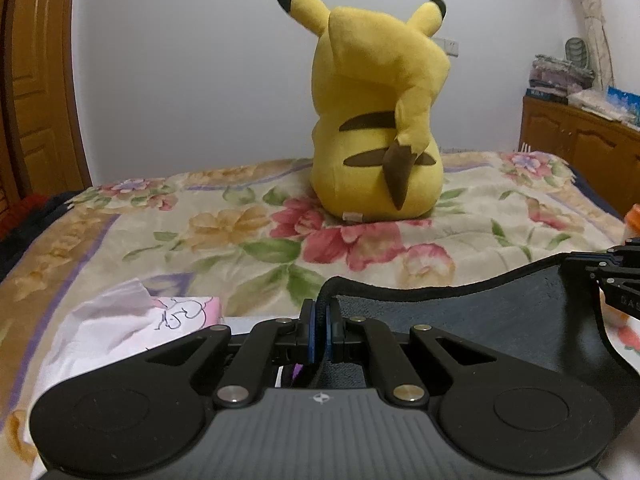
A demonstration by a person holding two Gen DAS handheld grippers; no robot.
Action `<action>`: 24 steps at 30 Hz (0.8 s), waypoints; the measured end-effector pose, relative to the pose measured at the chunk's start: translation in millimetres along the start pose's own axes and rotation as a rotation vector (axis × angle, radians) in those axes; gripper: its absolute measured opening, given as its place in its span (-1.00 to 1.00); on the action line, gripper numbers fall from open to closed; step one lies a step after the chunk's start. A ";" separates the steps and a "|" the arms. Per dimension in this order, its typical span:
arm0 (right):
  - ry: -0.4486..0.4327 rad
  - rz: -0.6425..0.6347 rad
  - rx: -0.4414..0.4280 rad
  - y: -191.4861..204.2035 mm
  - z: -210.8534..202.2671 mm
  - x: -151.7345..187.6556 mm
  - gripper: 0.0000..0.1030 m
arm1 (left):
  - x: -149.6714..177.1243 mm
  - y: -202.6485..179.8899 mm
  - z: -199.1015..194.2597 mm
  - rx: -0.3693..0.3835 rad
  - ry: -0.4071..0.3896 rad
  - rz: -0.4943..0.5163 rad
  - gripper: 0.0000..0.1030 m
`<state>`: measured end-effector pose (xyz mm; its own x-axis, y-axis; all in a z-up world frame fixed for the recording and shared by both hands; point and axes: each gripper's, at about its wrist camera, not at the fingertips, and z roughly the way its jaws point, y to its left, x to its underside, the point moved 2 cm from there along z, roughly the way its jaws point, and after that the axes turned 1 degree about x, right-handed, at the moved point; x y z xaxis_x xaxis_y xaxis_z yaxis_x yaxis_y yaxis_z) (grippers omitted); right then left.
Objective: Fold towel
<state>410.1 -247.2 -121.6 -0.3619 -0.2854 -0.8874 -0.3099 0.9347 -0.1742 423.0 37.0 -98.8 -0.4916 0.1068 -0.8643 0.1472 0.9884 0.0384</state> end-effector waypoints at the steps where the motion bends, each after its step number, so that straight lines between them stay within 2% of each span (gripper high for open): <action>1: 0.005 -0.001 0.002 0.4 3.0 1.7 -0.92 | 1.8 0.3 2.9 -0.001 0.005 -0.001 -0.84; 10: 0.066 0.014 0.003 0.5 29.1 24.5 -0.92 | 14.6 0.2 26.7 -0.015 0.031 0.019 -0.84; 20: 0.103 0.051 -0.008 -1.3 38.4 28.7 -0.88 | 23.4 1.4 36.3 -0.038 0.072 0.024 -0.76; 22: 0.107 0.043 -0.008 -0.4 38.3 29.0 -0.68 | 22.9 0.8 35.3 -0.038 0.078 0.028 -0.58; 23: 0.109 0.044 -0.008 -0.2 37.8 29.4 -0.57 | 22.7 1.0 34.2 -0.038 0.078 0.028 -0.37; 24: 0.110 0.047 -0.007 -0.4 37.2 29.8 -0.25 | 22.4 1.2 32.8 -0.040 0.078 0.026 -0.15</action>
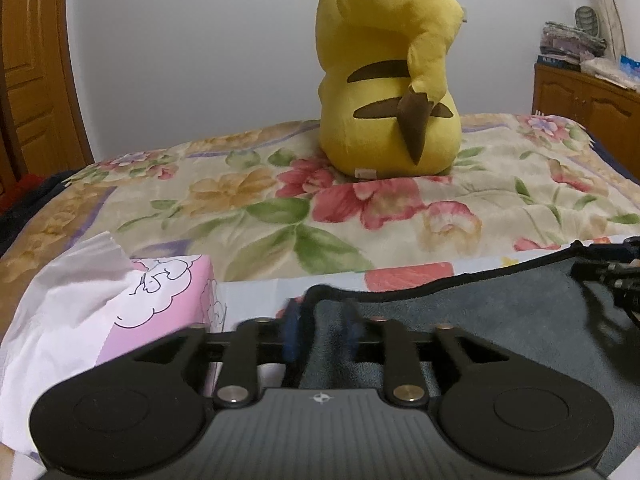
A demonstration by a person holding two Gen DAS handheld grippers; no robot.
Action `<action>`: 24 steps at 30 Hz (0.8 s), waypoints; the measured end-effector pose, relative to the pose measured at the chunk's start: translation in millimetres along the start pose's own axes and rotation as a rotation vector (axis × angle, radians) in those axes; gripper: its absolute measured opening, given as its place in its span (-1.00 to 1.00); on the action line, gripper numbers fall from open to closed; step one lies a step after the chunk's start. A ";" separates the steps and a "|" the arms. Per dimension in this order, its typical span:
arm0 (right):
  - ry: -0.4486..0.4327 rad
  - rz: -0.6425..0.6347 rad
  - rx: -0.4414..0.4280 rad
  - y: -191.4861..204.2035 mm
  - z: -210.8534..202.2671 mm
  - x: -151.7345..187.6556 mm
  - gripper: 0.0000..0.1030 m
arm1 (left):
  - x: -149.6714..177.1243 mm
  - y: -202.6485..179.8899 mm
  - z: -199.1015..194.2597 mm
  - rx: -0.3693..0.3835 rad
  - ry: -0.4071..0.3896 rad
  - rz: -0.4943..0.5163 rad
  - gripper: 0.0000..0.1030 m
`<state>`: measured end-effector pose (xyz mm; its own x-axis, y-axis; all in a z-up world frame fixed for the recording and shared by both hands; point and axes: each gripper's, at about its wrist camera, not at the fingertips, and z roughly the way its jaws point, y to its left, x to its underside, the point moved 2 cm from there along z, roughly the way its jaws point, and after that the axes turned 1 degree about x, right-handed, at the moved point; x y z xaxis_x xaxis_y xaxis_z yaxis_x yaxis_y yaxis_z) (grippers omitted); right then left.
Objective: Fold towel
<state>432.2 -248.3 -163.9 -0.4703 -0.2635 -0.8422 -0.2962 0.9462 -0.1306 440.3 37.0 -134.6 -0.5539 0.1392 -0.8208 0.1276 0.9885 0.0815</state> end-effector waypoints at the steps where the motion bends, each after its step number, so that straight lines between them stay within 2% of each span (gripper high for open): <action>1: 0.002 0.005 0.002 -0.2 -0.7 0.4 -0.05 | 0.0 0.0 -1.8 -0.002 -0.001 -0.003 -0.12; 8: 0.023 0.031 0.004 0.6 -16.8 3.9 -0.04 | -0.3 -8.2 -25.4 0.020 0.012 0.026 -0.12; 12: 0.027 0.062 0.002 -0.4 -35.0 4.3 -0.04 | -0.4 -11.4 -45.6 0.030 0.013 0.031 -0.02; 16: 0.030 0.090 -0.005 -0.7 -53.2 5.7 -0.04 | 3.6 -15.0 -65.9 0.039 0.028 0.036 -0.01; 24: 0.023 0.073 -0.003 6.6 -86.7 0.7 -0.04 | 3.2 -30.0 -102.7 0.068 0.029 0.045 0.03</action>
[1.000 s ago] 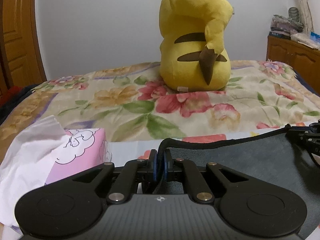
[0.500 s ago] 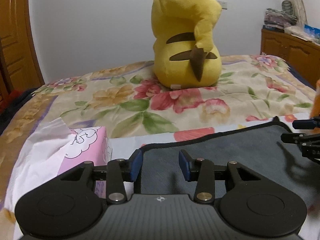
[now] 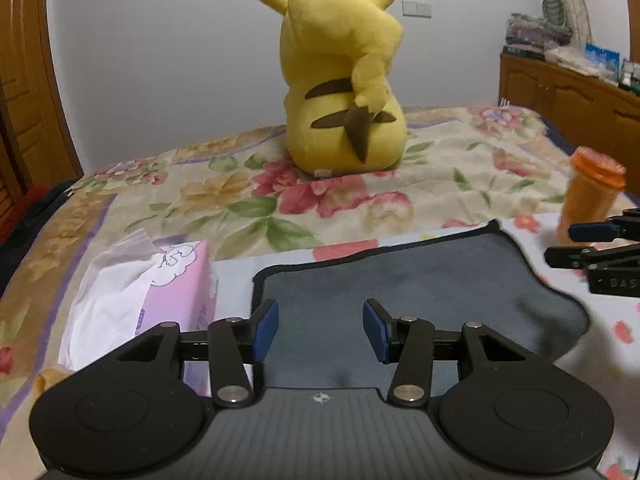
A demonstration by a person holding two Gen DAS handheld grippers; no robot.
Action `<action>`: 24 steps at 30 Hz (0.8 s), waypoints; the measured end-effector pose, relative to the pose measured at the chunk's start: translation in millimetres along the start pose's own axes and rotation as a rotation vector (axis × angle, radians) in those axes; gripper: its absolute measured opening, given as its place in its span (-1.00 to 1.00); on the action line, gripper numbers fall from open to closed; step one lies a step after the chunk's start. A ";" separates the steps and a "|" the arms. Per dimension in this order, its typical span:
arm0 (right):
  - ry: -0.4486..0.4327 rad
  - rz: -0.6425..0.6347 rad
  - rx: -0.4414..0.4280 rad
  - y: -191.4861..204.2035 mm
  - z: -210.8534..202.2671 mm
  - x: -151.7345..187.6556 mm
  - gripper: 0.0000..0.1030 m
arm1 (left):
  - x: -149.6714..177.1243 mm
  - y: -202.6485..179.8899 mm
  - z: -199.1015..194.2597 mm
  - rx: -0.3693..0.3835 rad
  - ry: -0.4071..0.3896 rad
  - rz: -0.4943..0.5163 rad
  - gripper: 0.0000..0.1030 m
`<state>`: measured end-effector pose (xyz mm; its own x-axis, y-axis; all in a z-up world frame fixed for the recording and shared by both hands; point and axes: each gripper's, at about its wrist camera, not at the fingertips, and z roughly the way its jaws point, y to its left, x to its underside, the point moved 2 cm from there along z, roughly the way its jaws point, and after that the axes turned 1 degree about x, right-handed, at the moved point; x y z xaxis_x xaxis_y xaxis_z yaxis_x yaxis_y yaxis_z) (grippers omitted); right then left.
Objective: Fold towel
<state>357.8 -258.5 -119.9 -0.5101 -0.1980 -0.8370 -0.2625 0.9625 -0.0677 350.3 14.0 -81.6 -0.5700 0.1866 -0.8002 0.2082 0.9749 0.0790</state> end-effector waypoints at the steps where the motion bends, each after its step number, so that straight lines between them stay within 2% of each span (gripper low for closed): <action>1: -0.004 -0.001 0.000 0.9 -4.3 -2.0 -0.04 | -1.7 -2.5 -4.4 0.007 -0.003 -0.001 0.04; 7: -0.034 -0.010 -0.001 5.5 -30.4 -15.6 -0.03 | -12.4 -13.5 -36.5 0.031 -0.026 0.025 0.08; 13: -0.061 -0.003 -0.006 9.6 -53.8 -25.6 -0.03 | -19.0 -11.4 -71.4 0.016 -0.052 0.033 0.21; 17: -0.072 0.007 -0.007 12.0 -71.6 -28.3 -0.03 | -20.0 -10.4 -91.7 -0.005 -0.060 0.046 0.36; 20: -0.080 0.025 -0.015 12.3 -86.7 -26.8 0.04 | -16.7 -8.7 -104.7 -0.008 -0.068 0.045 0.56; 24: -0.086 0.033 -0.014 13.5 -106.8 -21.5 0.19 | -9.9 -7.5 -120.6 -0.011 -0.078 0.037 0.71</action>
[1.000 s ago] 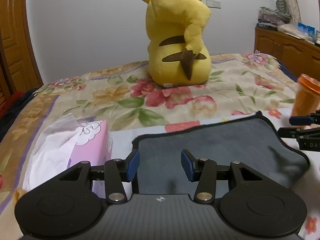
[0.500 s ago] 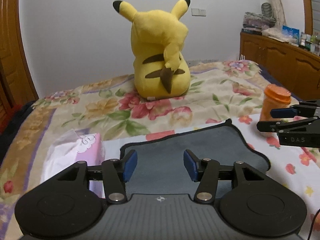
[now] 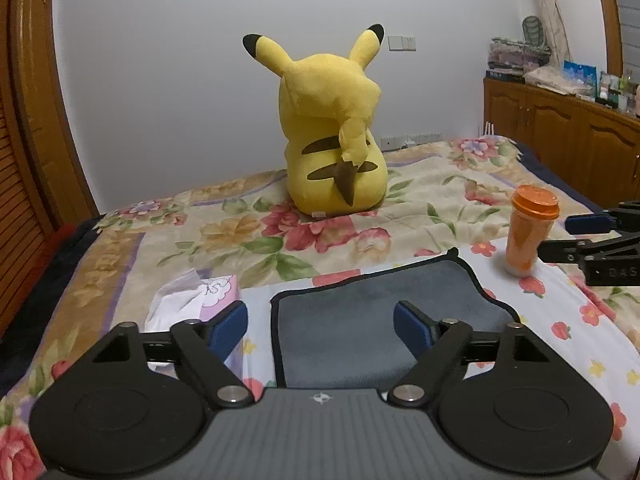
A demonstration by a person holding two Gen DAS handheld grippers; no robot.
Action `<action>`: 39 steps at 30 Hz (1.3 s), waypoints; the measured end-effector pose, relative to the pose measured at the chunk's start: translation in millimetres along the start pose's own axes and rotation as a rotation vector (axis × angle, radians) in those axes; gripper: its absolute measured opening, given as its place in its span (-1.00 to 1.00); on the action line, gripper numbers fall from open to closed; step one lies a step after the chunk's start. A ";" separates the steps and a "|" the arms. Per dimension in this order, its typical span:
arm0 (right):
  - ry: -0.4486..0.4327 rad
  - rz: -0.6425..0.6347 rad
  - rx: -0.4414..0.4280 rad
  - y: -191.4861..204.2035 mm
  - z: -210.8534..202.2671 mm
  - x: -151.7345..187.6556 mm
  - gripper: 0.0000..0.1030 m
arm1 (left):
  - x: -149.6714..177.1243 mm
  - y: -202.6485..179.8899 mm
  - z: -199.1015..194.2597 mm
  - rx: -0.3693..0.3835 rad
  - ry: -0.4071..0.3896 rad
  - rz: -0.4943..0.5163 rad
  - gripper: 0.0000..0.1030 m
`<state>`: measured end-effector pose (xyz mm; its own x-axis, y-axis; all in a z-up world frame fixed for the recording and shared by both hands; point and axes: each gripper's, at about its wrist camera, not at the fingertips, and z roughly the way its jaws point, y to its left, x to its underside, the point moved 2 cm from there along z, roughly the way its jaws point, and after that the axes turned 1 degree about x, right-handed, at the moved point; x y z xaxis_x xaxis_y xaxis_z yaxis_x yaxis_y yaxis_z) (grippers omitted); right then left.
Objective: Fold towel
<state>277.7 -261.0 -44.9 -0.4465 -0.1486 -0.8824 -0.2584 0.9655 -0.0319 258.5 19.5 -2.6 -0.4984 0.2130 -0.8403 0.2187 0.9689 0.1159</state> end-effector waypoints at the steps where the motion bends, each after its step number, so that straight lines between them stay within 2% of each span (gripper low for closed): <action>1: -0.004 0.007 -0.001 -0.1 -5.6 1.8 0.21 | 1.8 0.2 -3.5 0.001 -0.001 -0.005 0.72; 3: -0.003 0.017 -0.003 0.1 -13.6 5.0 0.24 | 6.2 0.5 -10.4 0.003 0.001 -0.010 0.75; 5: 0.002 0.024 -0.004 0.9 -19.8 9.1 0.38 | 10.4 0.3 -16.8 0.003 0.004 -0.011 0.79; 7: -0.003 0.028 0.003 1.5 -26.2 12.4 0.71 | 14.7 -0.2 -23.3 0.004 0.003 -0.018 0.81; 12: -0.016 0.025 0.015 3.3 -44.5 25.4 0.94 | 21.9 -1.3 -37.0 -0.004 -0.002 -0.031 0.99; 21: 0.013 0.034 0.031 0.3 -64.4 40.0 1.00 | 35.1 -11.7 -61.0 -0.002 0.002 -0.037 1.00; 33: -0.035 0.059 0.035 6.2 -108.9 36.9 1.00 | 50.8 -28.9 -104.6 0.015 0.003 -0.034 1.00; 39: -0.051 0.067 0.032 7.4 -127.5 41.7 1.00 | 62.6 -35.8 -125.5 -0.018 0.011 -0.017 1.00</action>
<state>148.0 -287.3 -22.1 -0.4174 -0.0734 -0.9058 -0.2014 0.9794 0.0134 114.2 13.9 7.1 -0.5112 0.1976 -0.8364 0.1947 0.9745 0.1112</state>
